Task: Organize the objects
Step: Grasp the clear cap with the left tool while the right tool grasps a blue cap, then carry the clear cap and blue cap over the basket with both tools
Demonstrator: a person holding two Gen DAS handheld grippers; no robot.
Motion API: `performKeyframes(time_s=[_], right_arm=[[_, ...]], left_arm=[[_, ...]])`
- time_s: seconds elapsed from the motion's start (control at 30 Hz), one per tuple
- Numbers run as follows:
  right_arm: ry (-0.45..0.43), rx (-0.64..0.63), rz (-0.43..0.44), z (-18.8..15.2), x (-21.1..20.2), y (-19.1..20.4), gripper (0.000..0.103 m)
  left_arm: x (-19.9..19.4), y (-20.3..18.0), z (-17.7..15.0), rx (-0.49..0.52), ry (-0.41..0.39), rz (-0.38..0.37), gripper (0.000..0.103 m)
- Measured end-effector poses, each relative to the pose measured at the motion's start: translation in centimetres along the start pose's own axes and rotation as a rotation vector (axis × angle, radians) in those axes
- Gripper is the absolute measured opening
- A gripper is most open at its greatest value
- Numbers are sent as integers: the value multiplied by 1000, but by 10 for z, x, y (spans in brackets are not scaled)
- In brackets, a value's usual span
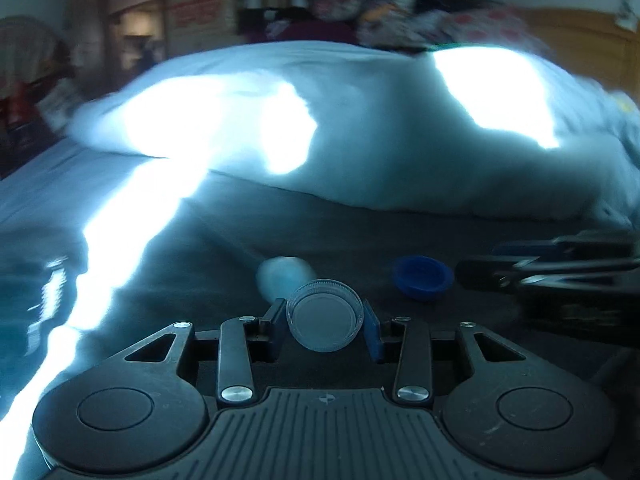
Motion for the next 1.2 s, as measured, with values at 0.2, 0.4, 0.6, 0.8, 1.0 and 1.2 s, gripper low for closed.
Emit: performKeyframes(time_s=[0.2,0.4,0.6,0.8,1.0,1.2], right_arm=[[34,-106,-9,1,43,23,59],[87,-74,-50,-7,55,14,42],[3,-45,-31,24,12,21,42],[-175,-81,72,108,-61,88,42],[-256,-120,233,166,-113,191,42],[-244,-229,356,185,-137,297,42]], left_arm=[[-25,26,5,-57,-13,53,40],[-36,21,13,-69,-22,49,40],[-78,34,43,-45,-82,103,40],[-165,93,89,-85,-200,255,40],[-252,185,97,-198,-238,448,40],[-297,258,76,-336,-203,556,40]])
Point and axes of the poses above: each gripper's, at about its wrist camera, not at the fingertips, and x roughly the way its jaws point, y to its left, z to its top, the point moved 10 cm from there along x, roughly the way its jaws point, and after that the axes turned 7 degrees about -z, right-handed, at the moved point
